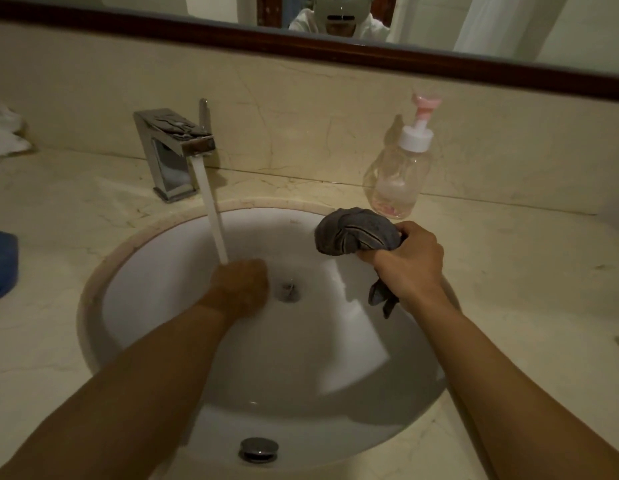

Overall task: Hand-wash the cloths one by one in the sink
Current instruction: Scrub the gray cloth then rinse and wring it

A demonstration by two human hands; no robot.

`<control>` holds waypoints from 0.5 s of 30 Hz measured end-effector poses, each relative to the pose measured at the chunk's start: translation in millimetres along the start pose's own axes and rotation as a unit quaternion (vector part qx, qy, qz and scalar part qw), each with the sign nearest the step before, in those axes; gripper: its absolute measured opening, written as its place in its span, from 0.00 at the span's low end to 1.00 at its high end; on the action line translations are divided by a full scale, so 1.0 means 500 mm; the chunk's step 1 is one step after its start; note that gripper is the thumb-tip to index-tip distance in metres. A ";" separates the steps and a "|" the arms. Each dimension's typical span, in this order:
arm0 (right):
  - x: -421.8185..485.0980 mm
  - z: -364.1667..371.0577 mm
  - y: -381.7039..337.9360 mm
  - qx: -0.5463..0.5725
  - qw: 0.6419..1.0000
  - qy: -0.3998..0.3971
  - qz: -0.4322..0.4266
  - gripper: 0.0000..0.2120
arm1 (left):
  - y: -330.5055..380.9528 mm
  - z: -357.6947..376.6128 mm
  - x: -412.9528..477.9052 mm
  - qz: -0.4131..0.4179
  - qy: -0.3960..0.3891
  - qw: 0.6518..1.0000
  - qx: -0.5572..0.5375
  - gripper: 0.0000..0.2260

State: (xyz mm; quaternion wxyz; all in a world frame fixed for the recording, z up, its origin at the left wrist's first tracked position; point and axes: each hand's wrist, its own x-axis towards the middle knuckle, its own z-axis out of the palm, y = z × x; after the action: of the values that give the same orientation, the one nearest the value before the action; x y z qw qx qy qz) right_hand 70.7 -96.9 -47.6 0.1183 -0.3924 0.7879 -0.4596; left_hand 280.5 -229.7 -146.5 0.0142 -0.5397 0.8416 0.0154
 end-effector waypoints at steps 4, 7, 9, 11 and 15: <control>0.001 0.002 0.001 0.010 1.000 0.000 0.001 0.16 | 0.108 -0.014 -0.031 0.164 0.031 0.985 -0.033 0.26; -0.002 0.004 0.003 0.013 1.000 0.004 -0.002 0.16 | 0.195 0.010 -0.068 0.351 0.035 0.933 -0.070 0.26; -0.002 0.004 0.004 0.014 1.000 0.009 -0.004 0.16 | 0.215 0.031 -0.072 0.410 0.040 0.910 -0.042 0.26; -0.001 0.002 0.005 0.016 1.000 0.012 -0.007 0.16 | 0.192 0.038 -0.057 0.381 0.025 0.924 0.006 0.26; 0.001 0.001 0.003 0.023 1.000 0.008 -0.003 0.16 | 0.063 0.029 -0.018 0.191 0.011 0.979 0.074 0.23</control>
State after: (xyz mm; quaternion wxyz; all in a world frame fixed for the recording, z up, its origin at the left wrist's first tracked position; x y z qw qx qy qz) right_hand 70.0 -97.2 -49.1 0.1193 -0.3884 0.7769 -0.4809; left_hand 255.9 -207.9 -160.5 0.0414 -0.3666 0.9281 -0.0503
